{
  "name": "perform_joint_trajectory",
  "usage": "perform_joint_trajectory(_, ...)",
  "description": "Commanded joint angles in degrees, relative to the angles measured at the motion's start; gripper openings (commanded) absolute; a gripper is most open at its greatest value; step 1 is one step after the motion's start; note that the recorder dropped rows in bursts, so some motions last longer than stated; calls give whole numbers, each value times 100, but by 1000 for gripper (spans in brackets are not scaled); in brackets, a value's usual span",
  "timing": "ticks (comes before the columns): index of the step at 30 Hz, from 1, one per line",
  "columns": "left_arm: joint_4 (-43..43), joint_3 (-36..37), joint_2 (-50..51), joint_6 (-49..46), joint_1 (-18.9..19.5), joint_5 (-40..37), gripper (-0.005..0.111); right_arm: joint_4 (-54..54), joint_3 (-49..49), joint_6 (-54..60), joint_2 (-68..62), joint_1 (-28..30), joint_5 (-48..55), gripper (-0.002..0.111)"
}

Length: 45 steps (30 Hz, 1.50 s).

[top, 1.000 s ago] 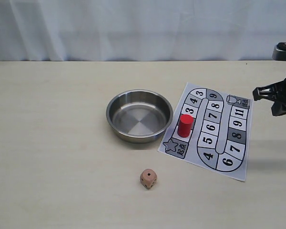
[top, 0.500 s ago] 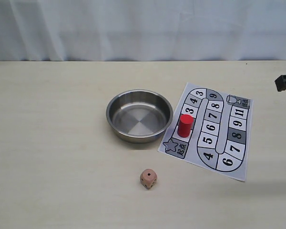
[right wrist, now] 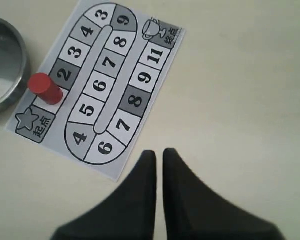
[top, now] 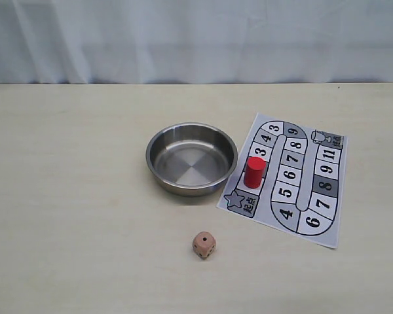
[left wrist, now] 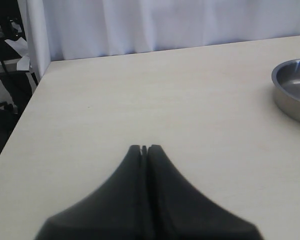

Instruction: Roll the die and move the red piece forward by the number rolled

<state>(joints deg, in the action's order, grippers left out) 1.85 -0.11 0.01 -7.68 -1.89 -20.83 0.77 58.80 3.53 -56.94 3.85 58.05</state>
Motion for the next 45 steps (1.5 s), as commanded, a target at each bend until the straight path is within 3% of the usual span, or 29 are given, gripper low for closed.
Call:
perform_joint_trajectory(1,29,11,-1,23,-10,55,0,-19,-25,25,703,-2,81,4)
perform_joint_trajectory(24,29,11,-1,23,-10,55,0,-19,-25,25,4327,-2,59,4)
perform_joint_trajectory(37,29,11,-1,23,-10,55,0,-19,-25,25,5694,-2,266,4)
perform_joint_trajectory(45,29,11,-1,23,-10,55,0,-19,12,25,5694,-2,364,4)
